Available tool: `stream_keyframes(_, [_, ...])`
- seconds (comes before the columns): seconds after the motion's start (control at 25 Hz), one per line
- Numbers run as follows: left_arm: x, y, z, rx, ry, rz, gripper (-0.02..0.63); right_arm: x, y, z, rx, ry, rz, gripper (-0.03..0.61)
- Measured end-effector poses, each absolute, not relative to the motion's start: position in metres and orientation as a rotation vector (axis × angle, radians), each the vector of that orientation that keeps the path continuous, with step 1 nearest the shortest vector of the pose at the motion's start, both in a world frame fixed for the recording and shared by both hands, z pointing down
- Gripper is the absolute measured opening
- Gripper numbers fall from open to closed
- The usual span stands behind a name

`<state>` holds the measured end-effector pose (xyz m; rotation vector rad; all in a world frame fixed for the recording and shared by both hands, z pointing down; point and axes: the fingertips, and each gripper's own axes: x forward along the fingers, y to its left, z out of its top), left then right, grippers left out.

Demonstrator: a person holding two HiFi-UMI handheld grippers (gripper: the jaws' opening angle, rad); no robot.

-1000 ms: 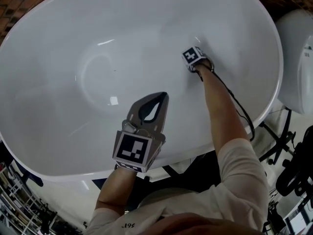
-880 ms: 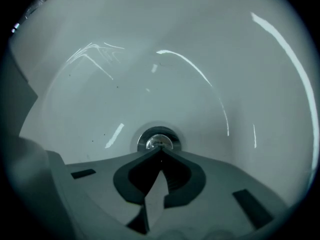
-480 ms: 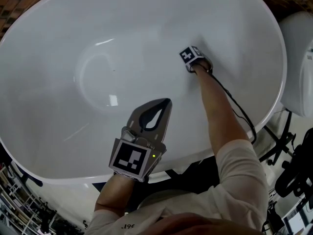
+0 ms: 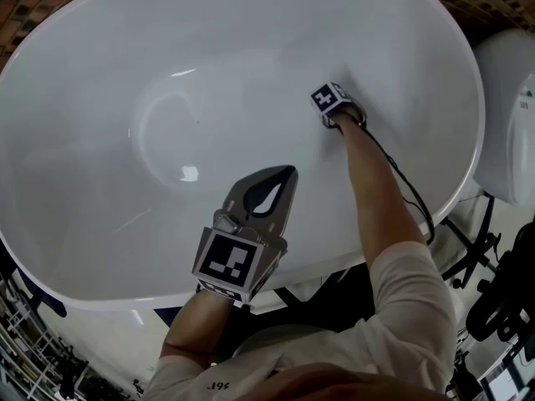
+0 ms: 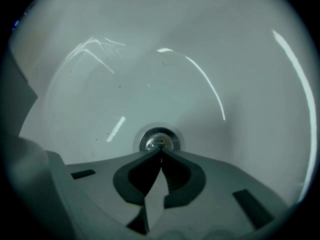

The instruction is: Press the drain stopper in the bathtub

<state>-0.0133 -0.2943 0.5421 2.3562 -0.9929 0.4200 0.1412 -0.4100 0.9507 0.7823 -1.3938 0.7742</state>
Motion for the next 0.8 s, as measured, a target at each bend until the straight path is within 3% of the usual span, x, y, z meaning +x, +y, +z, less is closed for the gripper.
stream_keyframes(0.8, [-0.041,-0.304,0.571,2.278,-1.112,0.472,0.006,0.138,-0.421,0.87,0.91,-1.48,0.762,0.009])
